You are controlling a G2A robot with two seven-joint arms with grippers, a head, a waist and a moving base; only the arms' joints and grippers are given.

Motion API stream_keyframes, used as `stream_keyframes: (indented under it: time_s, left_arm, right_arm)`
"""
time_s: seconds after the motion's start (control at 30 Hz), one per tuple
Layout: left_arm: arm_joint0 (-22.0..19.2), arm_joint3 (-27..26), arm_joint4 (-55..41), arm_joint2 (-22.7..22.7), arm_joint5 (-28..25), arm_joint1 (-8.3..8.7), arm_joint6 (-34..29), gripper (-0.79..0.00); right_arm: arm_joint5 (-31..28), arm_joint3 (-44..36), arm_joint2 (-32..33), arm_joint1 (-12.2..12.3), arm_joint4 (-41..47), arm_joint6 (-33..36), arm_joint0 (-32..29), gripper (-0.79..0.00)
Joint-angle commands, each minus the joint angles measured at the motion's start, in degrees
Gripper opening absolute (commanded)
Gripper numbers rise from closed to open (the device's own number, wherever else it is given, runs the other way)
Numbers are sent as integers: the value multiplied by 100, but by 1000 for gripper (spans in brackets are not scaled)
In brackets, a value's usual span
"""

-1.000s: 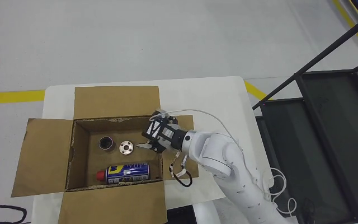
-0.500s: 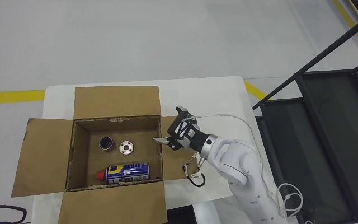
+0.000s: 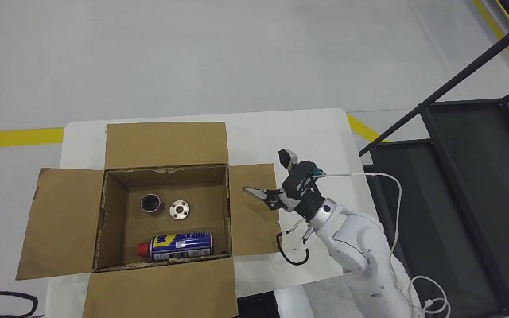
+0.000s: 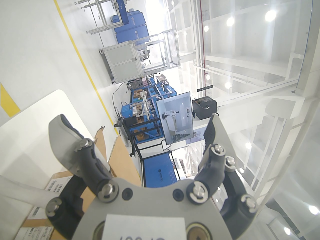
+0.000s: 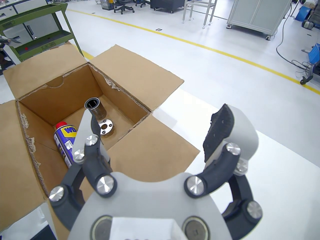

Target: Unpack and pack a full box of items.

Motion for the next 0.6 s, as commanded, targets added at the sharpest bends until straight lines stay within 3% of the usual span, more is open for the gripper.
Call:
stream_keyframes:
  time_s: [0.0,0.2,0.57]
  left_arm:
    - [0,0,0,0,0,0,0,0]
    - [0,0,0,0,0,0,0,0]
    - [0,0,0,0,0,0,0,0]
  right_arm:
    - [20,56,34,8,261,-13,-89,0]
    - [49,266,134,25,1013,-120,-145,0]
    - [49,266,134,25,1013,-120,-145,0]
